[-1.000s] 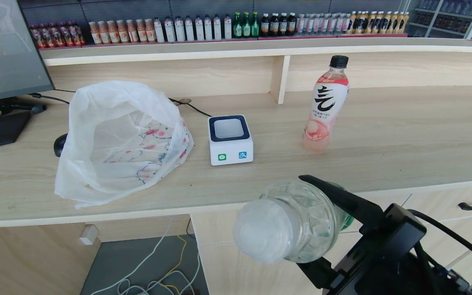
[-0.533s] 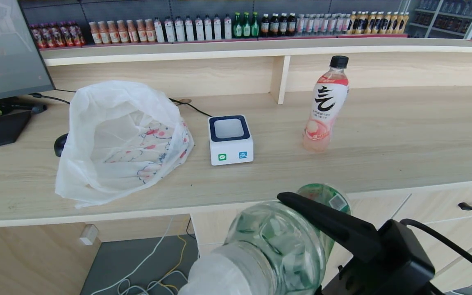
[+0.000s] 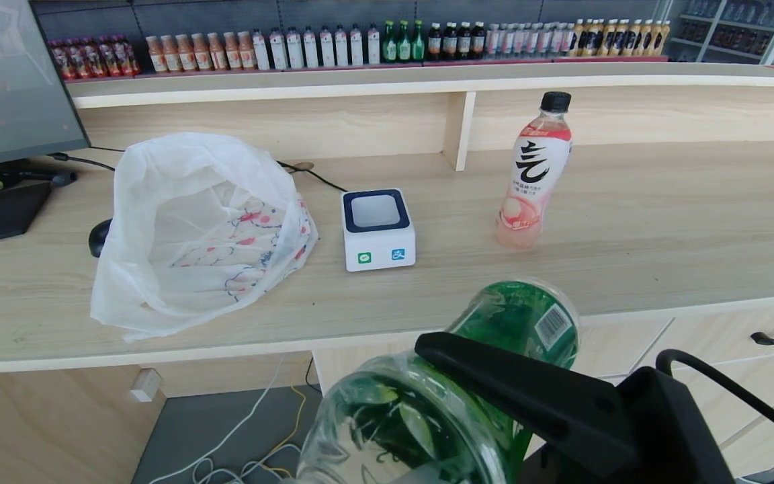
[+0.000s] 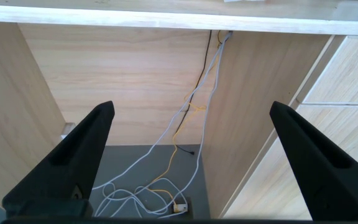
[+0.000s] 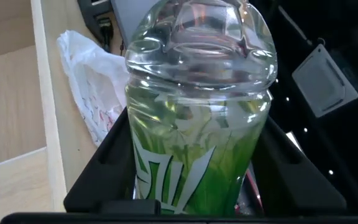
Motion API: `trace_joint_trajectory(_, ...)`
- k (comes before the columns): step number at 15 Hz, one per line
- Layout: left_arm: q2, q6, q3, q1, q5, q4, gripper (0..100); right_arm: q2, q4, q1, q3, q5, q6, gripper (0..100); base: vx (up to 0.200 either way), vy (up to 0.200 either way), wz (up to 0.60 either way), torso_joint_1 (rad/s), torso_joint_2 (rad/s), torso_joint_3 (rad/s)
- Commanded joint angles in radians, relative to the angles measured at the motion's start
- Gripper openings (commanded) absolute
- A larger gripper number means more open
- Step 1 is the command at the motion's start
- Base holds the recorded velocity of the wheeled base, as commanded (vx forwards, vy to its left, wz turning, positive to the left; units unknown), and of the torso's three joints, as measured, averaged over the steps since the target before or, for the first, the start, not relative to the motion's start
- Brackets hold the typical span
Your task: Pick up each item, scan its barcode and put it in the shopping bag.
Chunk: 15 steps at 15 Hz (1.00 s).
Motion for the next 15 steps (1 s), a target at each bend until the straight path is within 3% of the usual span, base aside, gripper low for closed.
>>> trace_joint_trajectory(1, 0.000, 0.000, 0.000, 0.000, 0.000, 0.000, 100, 0.003, -0.001, 0.002, -0.003, 0.001, -0.004, 0, 0.000, 0.000, 0.00, 0.000, 0.00, 0.000)
trace_joint_trajectory(15, 0.000, 0.000, 0.000, 0.000, 0.000, 0.000, 100, 0.000, -0.001, 0.002, -0.013, 0.028, -0.079, 0, 0.000, 0.000, 0.00, 0.000, 0.00, 0.000)
